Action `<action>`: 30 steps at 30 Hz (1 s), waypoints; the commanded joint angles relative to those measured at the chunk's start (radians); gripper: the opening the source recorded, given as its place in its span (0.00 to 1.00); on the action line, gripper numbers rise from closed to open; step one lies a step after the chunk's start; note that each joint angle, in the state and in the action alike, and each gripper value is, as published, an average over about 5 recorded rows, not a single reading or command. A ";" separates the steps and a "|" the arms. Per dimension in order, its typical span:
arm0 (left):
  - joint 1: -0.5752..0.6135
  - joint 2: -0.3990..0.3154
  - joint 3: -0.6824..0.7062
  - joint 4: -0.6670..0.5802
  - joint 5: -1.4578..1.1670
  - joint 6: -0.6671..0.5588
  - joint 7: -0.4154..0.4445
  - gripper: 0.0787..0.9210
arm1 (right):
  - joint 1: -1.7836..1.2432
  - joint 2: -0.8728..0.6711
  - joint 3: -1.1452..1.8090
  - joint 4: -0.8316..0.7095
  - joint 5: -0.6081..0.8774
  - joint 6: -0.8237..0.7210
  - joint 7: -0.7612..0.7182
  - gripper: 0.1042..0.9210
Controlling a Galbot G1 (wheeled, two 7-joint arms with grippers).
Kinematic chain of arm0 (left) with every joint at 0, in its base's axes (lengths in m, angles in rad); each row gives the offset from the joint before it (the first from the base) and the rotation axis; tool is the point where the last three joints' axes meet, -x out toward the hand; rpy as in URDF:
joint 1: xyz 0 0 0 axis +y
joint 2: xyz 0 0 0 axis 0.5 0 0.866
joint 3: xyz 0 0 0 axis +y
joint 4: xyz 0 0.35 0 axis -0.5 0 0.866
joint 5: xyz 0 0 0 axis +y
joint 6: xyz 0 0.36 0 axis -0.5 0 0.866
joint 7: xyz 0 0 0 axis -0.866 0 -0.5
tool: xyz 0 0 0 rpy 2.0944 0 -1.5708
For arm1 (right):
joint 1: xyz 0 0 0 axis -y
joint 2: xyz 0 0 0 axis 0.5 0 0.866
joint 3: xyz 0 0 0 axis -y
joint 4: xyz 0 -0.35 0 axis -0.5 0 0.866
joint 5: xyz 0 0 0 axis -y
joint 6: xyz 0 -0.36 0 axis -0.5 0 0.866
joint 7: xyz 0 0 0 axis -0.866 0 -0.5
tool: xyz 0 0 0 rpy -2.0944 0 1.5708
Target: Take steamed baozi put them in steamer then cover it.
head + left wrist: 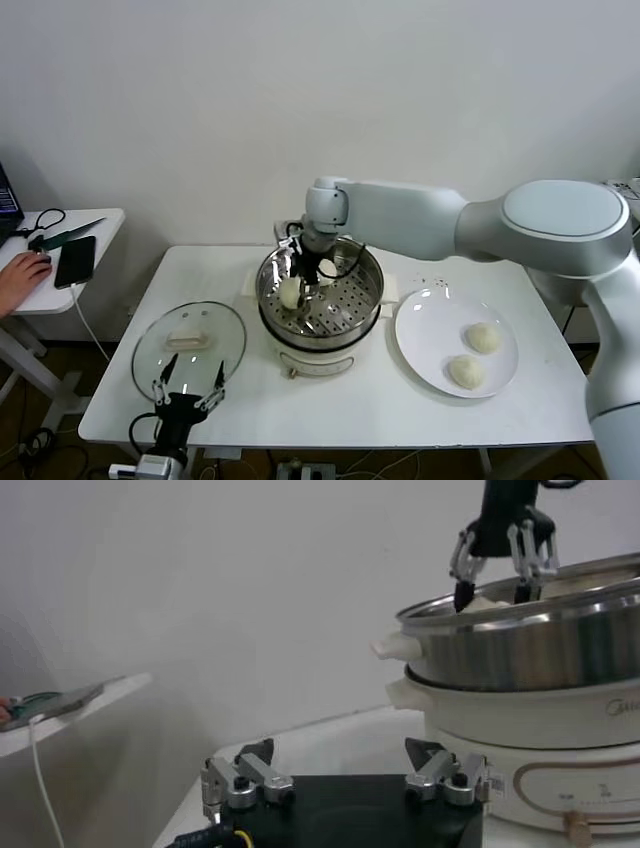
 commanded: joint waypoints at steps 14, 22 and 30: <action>0.000 -0.001 0.003 -0.003 0.004 0.000 -0.002 0.88 | 0.024 -0.049 0.026 0.059 -0.037 -0.001 0.001 0.88; 0.007 0.010 0.002 -0.009 0.002 -0.003 -0.004 0.88 | 0.219 -0.331 0.001 0.276 -0.010 0.039 -0.074 0.88; 0.008 0.016 -0.001 -0.014 -0.003 -0.001 -0.007 0.88 | 0.323 -0.661 -0.050 0.480 -0.078 0.073 -0.120 0.88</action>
